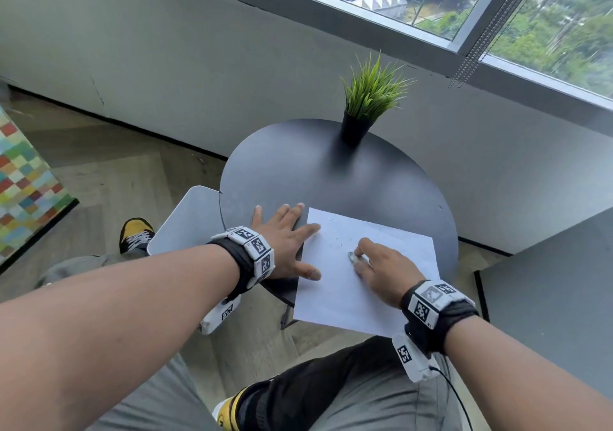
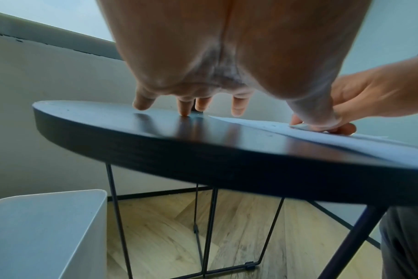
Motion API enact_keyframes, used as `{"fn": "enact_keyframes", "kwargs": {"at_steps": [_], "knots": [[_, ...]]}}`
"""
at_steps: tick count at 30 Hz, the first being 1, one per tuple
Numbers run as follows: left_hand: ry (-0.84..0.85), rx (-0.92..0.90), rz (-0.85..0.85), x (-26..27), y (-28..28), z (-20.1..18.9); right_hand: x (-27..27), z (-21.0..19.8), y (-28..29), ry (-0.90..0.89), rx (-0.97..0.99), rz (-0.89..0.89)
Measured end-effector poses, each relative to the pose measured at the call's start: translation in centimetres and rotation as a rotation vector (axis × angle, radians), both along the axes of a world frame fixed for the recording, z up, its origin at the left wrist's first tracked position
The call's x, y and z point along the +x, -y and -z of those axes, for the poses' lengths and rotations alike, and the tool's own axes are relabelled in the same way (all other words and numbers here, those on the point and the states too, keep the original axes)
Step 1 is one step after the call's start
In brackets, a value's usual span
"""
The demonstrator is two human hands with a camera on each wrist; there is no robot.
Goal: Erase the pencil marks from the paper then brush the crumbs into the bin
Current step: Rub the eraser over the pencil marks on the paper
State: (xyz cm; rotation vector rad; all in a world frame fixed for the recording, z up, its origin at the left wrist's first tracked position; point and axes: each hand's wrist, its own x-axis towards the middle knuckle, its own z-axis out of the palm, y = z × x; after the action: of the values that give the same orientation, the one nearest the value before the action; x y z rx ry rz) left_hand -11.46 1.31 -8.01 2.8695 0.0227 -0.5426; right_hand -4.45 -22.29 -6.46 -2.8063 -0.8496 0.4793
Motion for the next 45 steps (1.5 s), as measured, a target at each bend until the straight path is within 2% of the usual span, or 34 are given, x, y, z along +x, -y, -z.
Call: {"fn": "enact_keyframes", "kwargs": {"at_steps": [7, 12, 17, 19, 22, 23, 27, 28, 31, 32, 33, 36, 38, 41, 43, 45], "knots": [[0.017, 0.072, 0.013, -0.6, -0.4, 2.0, -3.1, -1.0, 0.5, 0.006, -0.03, -0.146], [0.006, 0.093, 0.064, -0.5, -0.5, 2.0, -4.3, -0.8, -3.5, 0.049, -0.054, -0.277], [0.014, 0.105, 0.143, -0.5, -0.4, 1.6, 0.0, -1.0, -5.7, 0.116, -0.126, -0.122], [0.005, 0.096, 0.168, -0.4, -0.5, 1.6, -0.2, -1.1, -6.0, 0.133, -0.138, -0.231], [-0.013, 0.083, 0.189, -0.4, -0.8, 1.6, -2.6, -1.0, -6.3, 0.061, -0.128, -0.476], [-0.014, 0.077, 0.188, -0.3, -0.8, 1.7, -2.5, -1.0, -6.3, 0.053, -0.124, -0.471], [-0.022, 0.072, 0.177, -0.3, -0.7, 1.8, 0.7, -0.7, -6.0, 0.148, -0.097, -0.202], [-0.021, 0.071, 0.174, -0.4, -0.8, 1.8, 0.5, -0.7, -6.1, 0.151, -0.091, -0.223], [-0.015, 0.055, 0.177, -0.4, -0.8, 1.7, -1.9, -0.8, -6.7, 0.039, -0.092, -0.485], [-0.014, 0.055, 0.178, -0.4, -0.8, 1.7, -2.2, -0.9, -6.7, 0.007, -0.095, -0.519], [-0.013, 0.055, 0.177, -0.3, -0.8, 1.8, -1.6, -1.0, -6.6, 0.01, -0.103, -0.481], [-0.006, 0.07, 0.168, -0.3, -0.7, 2.0, 1.4, -0.9, -6.1, 0.123, -0.127, -0.217], [-0.007, 0.066, 0.167, -0.5, -0.7, 2.0, 0.8, -0.6, -6.3, 0.135, -0.1, -0.26], [-0.005, 0.033, 0.164, -0.6, -0.8, 1.8, -2.0, -0.4, -6.9, 0.01, -0.067, -0.508], [-0.001, 0.037, 0.162, -0.5, -0.8, 1.8, -1.4, -0.7, -6.9, 0.02, -0.059, -0.448], [0.009, 0.055, 0.157, -0.4, -0.7, 2.1, 0.7, -0.8, -6.6, 0.108, -0.09, -0.279]]}}
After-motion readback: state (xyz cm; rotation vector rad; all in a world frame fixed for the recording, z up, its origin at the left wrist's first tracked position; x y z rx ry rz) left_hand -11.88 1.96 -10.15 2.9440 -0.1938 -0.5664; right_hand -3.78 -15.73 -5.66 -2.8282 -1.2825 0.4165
